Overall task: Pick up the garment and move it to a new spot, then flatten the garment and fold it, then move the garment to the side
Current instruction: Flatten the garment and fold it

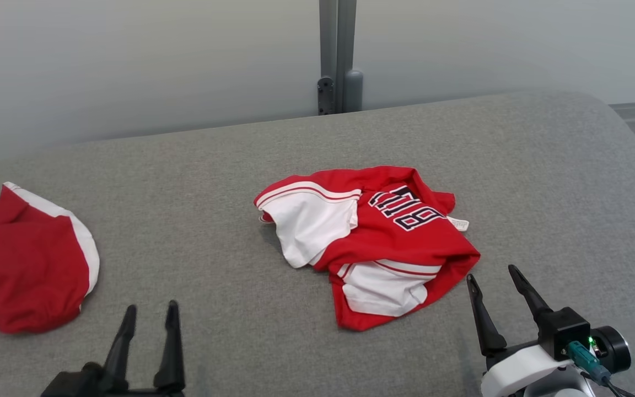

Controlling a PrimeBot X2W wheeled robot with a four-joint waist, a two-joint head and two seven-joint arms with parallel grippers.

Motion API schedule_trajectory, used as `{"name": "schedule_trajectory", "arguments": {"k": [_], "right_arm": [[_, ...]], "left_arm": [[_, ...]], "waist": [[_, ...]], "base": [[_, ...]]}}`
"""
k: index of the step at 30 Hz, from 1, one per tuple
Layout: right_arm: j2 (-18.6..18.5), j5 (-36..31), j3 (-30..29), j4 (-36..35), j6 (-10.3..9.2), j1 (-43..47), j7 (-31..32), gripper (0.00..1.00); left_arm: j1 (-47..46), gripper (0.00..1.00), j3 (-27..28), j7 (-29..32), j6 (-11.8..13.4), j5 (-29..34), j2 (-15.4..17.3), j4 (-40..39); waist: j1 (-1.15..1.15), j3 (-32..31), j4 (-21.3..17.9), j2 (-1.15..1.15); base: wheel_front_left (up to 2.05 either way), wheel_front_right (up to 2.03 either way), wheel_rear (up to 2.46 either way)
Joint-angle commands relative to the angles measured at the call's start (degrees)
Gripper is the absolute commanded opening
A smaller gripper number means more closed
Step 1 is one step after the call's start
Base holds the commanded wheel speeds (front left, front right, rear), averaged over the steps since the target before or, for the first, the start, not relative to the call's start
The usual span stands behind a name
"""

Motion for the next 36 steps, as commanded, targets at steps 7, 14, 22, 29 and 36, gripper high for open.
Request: {"name": "schedule_trajectory", "arguments": {"k": [7, 14, 22, 29, 36], "right_arm": [[-0.17, 0.57, 1.30, -0.92, -0.01, -2.72, -0.20, 1.00], [-0.16, 2.71, 1.72, -1.46, -0.01, -3.38, -0.19, 1.00], [-0.13, 4.38, 0.81, -2.38, -0.01, -3.61, -0.20, 1.00], [-0.14, 4.61, 0.62, -2.60, -0.01, -4.46, -0.20, 1.00], [-0.16, 4.83, 0.75, -2.40, -0.01, -4.82, -0.20, 1.00]], "left_arm": [[-9.64, 1.00, -16.64, 0.60, -0.17, -5.38, 2.61, 0.72], [-18.40, 1.00, -27.12, 6.09, -0.10, -10.71, 2.53, 7.66], [-22.69, 1.00, -28.53, 7.49, 0.55, -11.07, 2.29, 16.71], [-25.40, 1.00, -28.23, 6.57, 1.07, -9.97, 2.94, 21.34], [-26.40, 0.00, -29.19, 7.32, 0.81, -10.68, 2.47, 25.19]], "waist": [[0.00, 4.29, -7.26, 0.00], [0.00, 8.43, -13.68, 0.00], [0.00, 10.53, -17.94, 0.00], [0.00, 11.59, -18.12, 0.00], [0.00, 11.62, -17.09, 0.00]], "base": [[0.00, 0.00, 0.00], [0.00, 0.00, 0.00], [0.00, 0.00, 0.00], [0.00, 0.00, 0.00], [0.00, 0.00, 0.00]]}}
